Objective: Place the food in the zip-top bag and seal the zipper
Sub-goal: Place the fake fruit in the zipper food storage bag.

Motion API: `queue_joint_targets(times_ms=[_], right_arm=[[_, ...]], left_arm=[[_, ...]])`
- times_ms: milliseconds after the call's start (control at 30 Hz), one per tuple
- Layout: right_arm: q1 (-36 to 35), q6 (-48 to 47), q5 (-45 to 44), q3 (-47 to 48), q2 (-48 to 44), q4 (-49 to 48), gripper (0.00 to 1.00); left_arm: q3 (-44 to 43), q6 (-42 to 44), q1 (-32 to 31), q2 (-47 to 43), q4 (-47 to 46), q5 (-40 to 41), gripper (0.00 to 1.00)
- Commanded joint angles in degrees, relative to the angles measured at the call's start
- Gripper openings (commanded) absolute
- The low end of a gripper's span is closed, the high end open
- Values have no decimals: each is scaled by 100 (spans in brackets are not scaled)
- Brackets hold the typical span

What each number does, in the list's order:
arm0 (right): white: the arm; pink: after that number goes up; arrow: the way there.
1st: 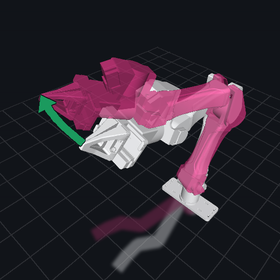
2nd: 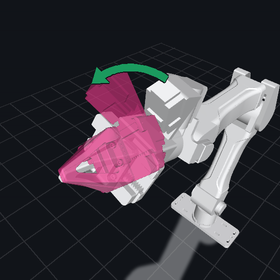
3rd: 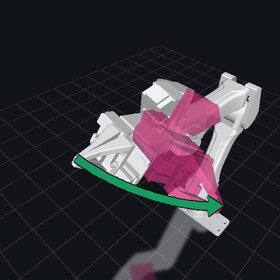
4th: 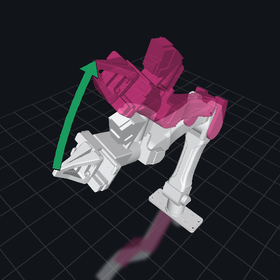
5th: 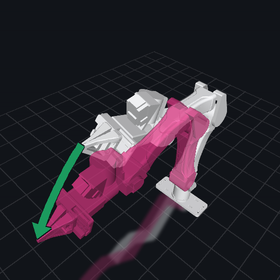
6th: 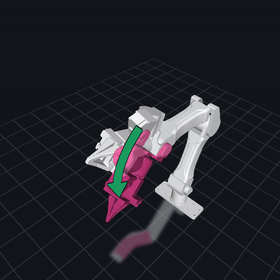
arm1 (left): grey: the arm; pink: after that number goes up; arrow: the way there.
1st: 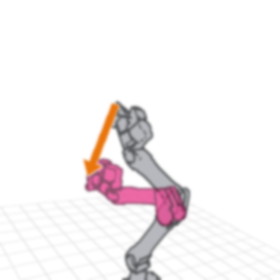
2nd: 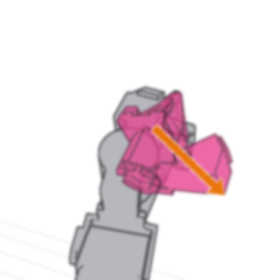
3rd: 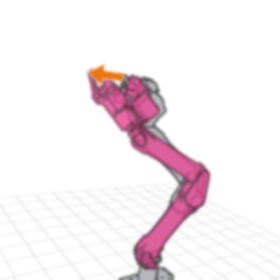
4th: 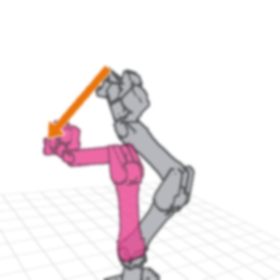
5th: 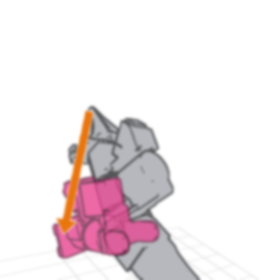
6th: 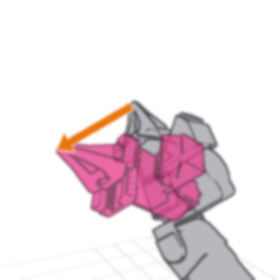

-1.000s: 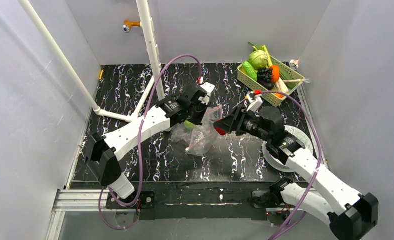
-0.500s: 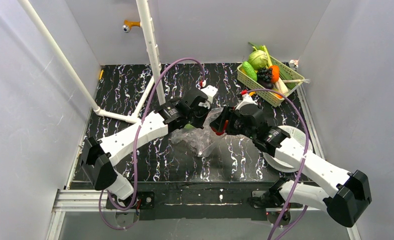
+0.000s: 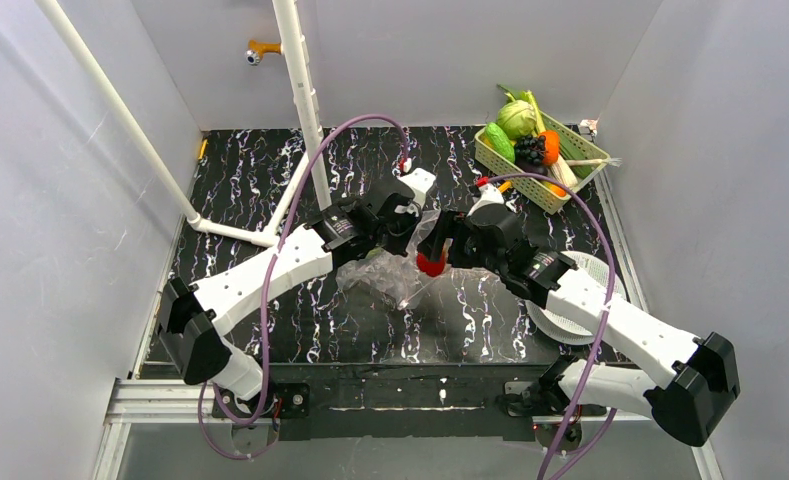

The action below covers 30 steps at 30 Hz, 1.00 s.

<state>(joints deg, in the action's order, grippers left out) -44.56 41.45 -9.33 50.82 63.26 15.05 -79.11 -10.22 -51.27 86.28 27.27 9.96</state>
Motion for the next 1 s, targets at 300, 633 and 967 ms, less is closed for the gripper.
queue_joint_targets(times_ms=[300, 633, 967], right_arm=[[-27, -168, 8, 548, -229, 285, 96], [-25, -531, -687, 763, -996, 943, 92], [-27, 36, 544, 235, -422, 131, 70]], left_arm=[[426, 172, -143, -759, -503, 243, 0], [937, 387, -321, -1360, -1167, 517, 0], [916, 371, -335, -1380, -1125, 624, 0]])
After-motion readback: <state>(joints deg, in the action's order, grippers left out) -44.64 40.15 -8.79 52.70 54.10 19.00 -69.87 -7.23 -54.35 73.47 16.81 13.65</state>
